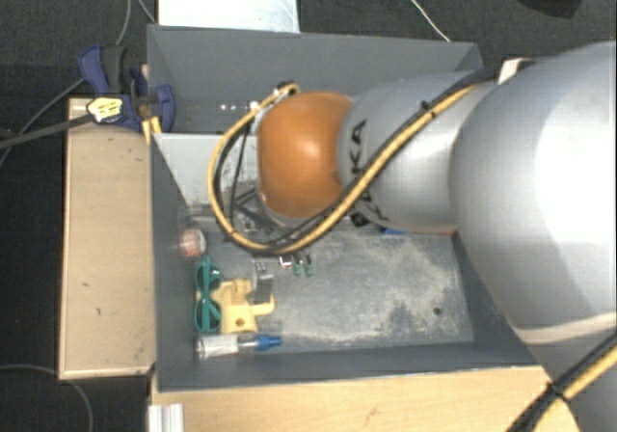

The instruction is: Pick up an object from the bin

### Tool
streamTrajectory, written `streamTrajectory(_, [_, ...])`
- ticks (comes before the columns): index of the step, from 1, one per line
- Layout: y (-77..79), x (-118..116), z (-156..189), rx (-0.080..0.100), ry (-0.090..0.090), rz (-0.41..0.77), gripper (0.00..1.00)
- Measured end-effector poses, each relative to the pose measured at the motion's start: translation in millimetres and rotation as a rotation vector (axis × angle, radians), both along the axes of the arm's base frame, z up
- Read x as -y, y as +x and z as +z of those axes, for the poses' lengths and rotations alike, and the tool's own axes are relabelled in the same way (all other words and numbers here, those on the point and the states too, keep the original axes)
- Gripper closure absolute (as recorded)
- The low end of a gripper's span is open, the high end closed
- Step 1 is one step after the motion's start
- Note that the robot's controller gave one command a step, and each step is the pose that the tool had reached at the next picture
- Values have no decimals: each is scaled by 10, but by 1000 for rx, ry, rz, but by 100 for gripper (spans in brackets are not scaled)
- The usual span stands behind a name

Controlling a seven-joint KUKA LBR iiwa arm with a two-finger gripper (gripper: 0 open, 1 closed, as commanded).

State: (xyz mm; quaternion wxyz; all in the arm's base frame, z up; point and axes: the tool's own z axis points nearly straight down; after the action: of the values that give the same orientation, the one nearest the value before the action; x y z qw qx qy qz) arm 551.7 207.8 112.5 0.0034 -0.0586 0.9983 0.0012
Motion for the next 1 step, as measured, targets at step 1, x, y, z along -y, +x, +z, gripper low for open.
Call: streamTrajectory(1, [-358,126,-420,-16,0,49,0])
